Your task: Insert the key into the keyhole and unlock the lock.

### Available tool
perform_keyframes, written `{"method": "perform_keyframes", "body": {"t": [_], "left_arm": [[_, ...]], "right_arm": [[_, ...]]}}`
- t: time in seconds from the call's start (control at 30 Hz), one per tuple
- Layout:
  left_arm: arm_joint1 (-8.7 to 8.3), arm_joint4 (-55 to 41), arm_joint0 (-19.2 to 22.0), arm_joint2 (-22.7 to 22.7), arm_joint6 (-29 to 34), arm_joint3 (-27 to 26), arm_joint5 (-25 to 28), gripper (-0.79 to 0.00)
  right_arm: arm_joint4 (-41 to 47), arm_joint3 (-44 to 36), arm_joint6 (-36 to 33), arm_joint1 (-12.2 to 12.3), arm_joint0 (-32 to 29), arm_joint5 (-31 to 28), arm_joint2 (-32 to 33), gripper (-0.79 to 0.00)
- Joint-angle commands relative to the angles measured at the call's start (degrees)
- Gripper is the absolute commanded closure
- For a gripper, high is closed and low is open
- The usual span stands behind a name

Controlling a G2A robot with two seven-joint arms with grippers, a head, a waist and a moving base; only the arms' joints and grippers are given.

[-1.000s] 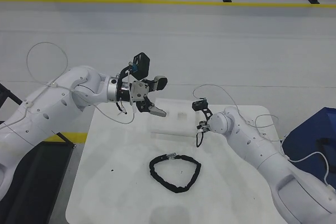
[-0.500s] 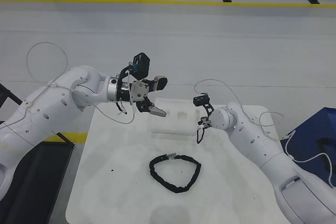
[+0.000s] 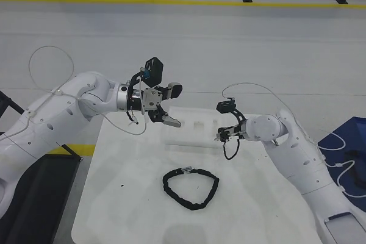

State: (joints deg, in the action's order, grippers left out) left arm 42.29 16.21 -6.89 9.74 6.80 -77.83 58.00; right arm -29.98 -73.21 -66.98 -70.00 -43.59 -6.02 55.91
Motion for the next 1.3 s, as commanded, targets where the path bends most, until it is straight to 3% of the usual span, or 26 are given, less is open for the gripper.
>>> {"method": "perform_keyframes", "body": {"t": [0.0,0.23,0.57,0.93,1.27], "left_arm": [[0.0,0.0,0.0,0.0,0.0,0.0,0.0,-0.785],[0.0,0.0,0.0,0.0,0.0,0.0,0.0,-0.785],[0.0,0.0,0.0,0.0,0.0,0.0,0.0,-0.785],[0.0,0.0,0.0,0.0,0.0,0.0,0.0,-0.785],[0.0,0.0,0.0,0.0,0.0,0.0,0.0,-0.785]], "right_arm": [[0.5,-3.3,-1.0,0.9,-1.9,-1.4,2.8,0.0],[8.3,-12.1,-7.4,3.7,-7.6,-4.6,13.2,0.0],[22.0,-16.8,-13.2,5.9,-11.3,-6.7,22.6,0.0],[29.1,-15.1,-9.9,7.0,-12.4,-2.4,26.5,0.0],[29.1,-15.1,-9.9,7.0,-12.4,-2.4,26.5,0.0]]}}
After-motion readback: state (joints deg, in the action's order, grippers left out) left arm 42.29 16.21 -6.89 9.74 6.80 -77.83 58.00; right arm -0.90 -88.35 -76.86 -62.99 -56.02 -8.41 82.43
